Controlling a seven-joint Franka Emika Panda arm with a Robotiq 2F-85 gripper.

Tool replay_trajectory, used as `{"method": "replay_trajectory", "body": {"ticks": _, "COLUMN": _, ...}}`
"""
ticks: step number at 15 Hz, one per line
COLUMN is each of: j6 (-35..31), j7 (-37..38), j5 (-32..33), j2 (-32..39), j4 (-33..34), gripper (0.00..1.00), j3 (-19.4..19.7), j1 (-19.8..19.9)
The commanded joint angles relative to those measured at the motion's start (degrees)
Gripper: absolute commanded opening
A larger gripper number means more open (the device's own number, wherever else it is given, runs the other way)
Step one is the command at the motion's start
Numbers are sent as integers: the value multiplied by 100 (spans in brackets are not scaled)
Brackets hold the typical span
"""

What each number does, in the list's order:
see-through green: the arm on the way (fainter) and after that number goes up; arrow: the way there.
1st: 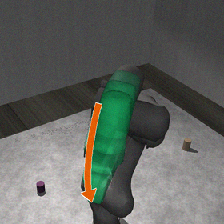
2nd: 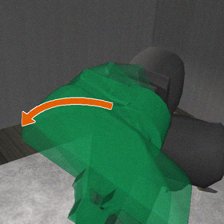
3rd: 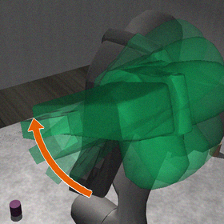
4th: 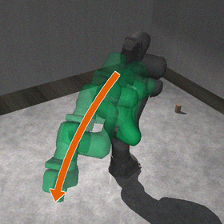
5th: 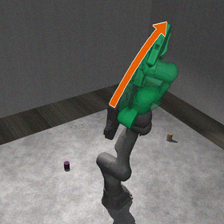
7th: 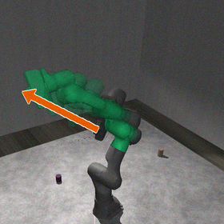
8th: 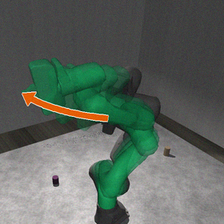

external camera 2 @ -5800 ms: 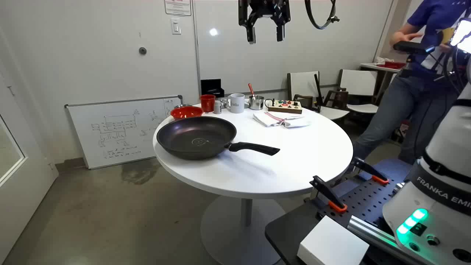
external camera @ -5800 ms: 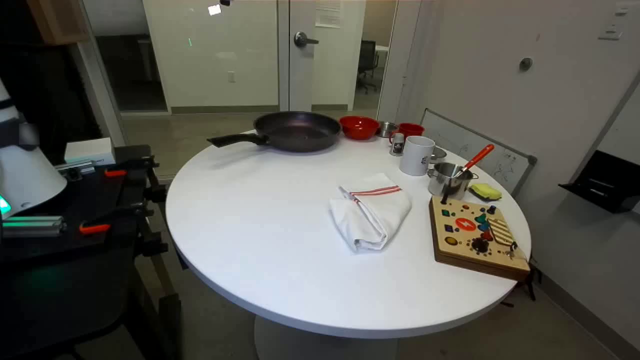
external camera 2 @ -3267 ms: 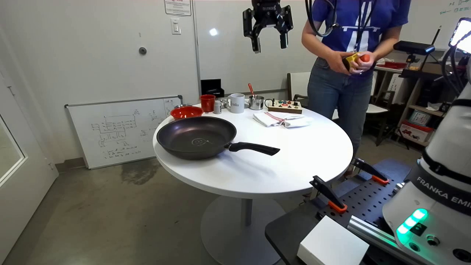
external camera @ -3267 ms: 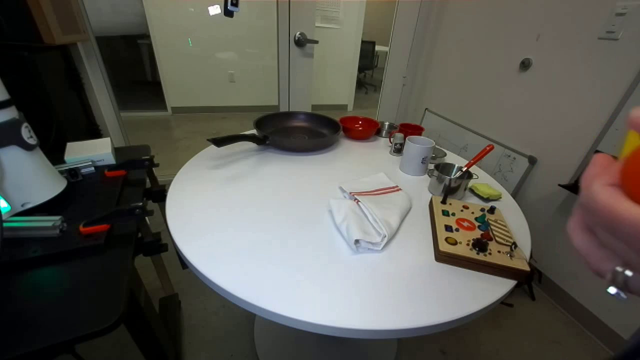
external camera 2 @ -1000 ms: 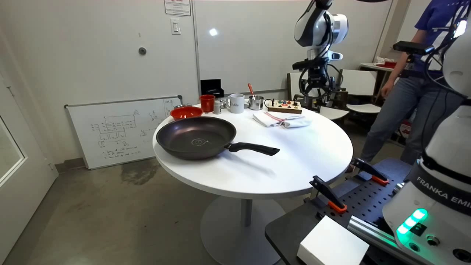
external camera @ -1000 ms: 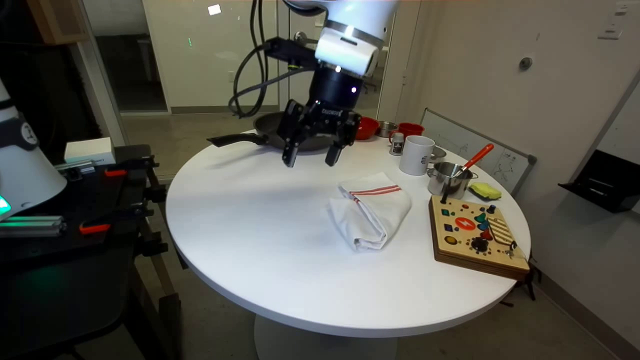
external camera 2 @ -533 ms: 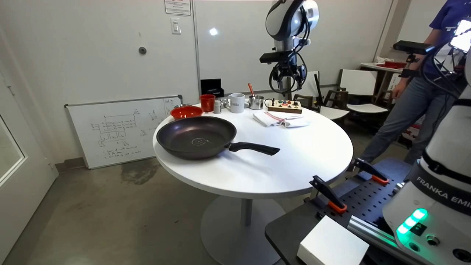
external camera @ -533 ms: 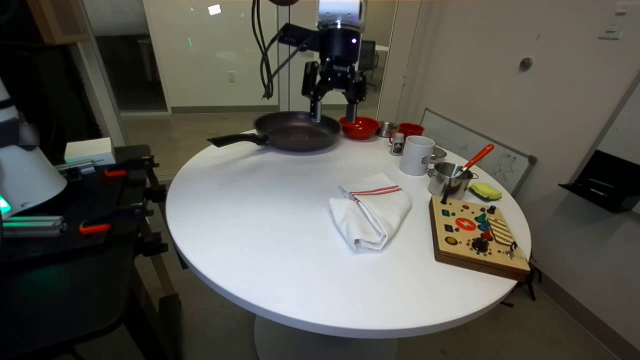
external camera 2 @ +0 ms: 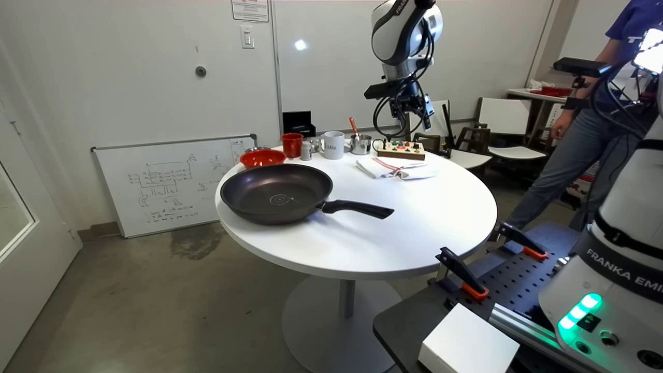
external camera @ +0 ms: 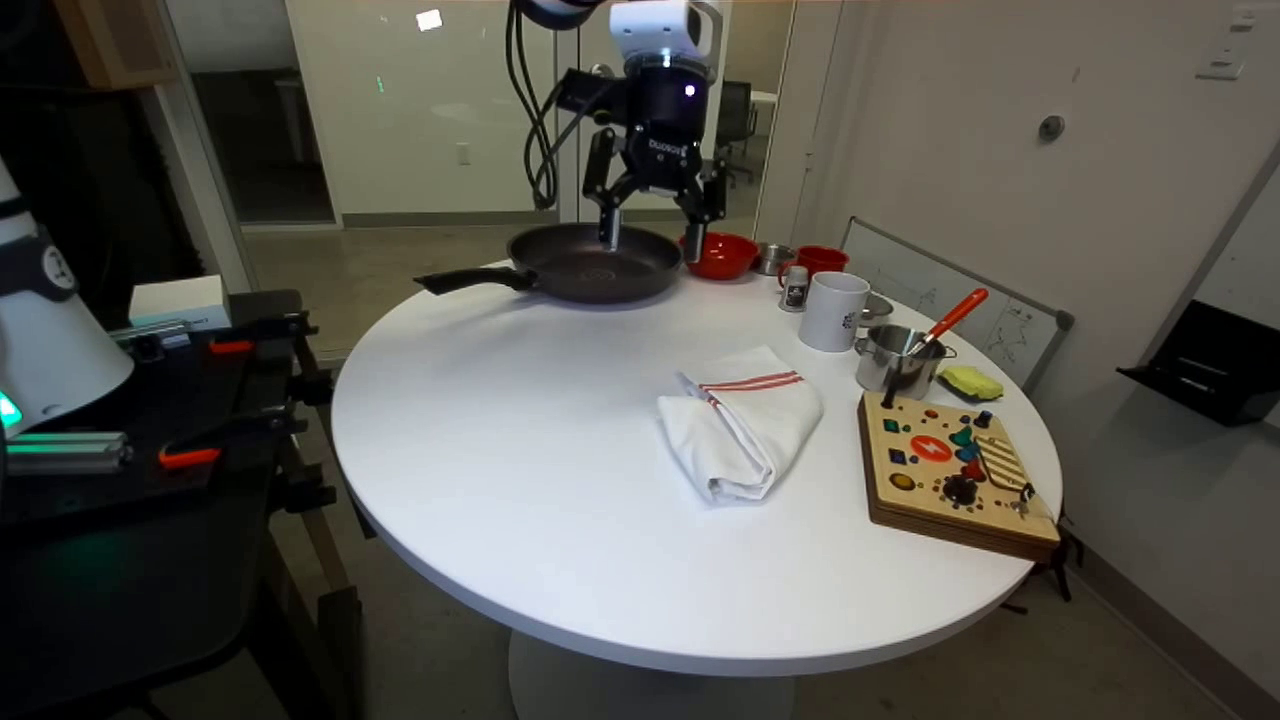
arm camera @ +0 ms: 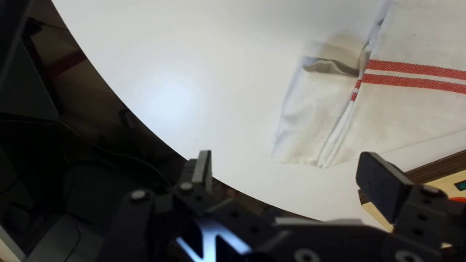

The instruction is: Fold the towel in half

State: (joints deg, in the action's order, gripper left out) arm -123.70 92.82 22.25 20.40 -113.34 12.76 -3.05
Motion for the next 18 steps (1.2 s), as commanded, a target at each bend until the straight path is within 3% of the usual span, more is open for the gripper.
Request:
{"method": "replay_trajectory", "body": {"ticks": 1, "j6": 17, "j7": 12, "j5": 23, "j2": 41, "j4": 12, "gripper": 100, "j3": -64, "j1": 111}}
{"method": "replay_trajectory", "body": {"ticks": 10, "j6": -198, "j7": 162, "j5": 14, "j2": 322, "j4": 66, "gripper": 100, "j3": -50, "j1": 139}}
{"method": "replay_trajectory", "body": {"ticks": 12, "j6": 43, "j7": 522, "j5": 163, "j2": 577, "j4": 243, "gripper": 100, "j3": 71, "j1": 56}}
{"method": "replay_trajectory", "body": {"ticks": 13, "j6": -432, "j7": 665, "j5": 26, "j2": 637, "j4": 172, "gripper": 100, "j3": 51, "j1": 145}}
{"method": "replay_trajectory", "body": {"ticks": 18, "j6": -788, "j7": 1730, "j5": -463, "j2": 1304, "j4": 568, "gripper": 100, "j3": 208, "j1": 298}}
